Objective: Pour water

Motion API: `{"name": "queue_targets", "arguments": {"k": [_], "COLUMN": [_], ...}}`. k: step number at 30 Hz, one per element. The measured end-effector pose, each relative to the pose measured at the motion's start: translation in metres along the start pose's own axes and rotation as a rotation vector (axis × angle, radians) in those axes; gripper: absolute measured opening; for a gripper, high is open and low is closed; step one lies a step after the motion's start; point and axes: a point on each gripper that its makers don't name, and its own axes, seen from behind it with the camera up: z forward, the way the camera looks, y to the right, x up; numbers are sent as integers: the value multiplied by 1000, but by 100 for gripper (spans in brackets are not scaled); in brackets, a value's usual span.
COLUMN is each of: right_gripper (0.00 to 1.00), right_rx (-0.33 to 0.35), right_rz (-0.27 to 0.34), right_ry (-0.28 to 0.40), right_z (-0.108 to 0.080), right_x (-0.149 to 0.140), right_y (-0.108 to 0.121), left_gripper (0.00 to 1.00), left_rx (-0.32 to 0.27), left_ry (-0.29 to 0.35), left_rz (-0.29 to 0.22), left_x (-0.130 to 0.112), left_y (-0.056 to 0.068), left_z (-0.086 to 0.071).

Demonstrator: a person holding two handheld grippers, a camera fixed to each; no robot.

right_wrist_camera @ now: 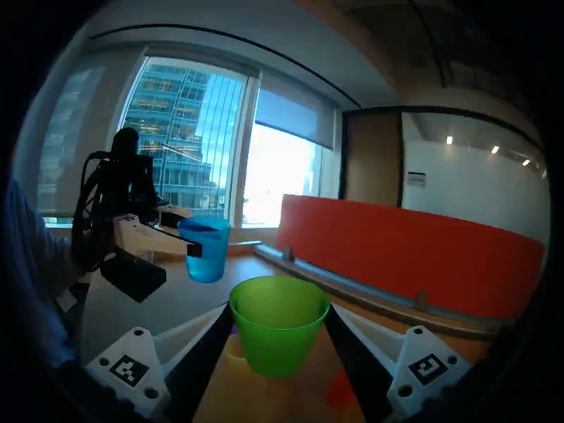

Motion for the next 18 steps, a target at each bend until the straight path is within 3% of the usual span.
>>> {"name": "queue_targets", "arguments": {"k": [18], "right_gripper": [93], "right_rx": [-7], "right_rz": [5], "right_ry": [27], "right_z": [-6], "right_x": [1], "right_y": [0], "left_gripper": [86], "left_rx": [-3], "left_ry": [60], "left_rz": [5], "left_x": [40], "left_y": [-1], "left_z": [12]}}
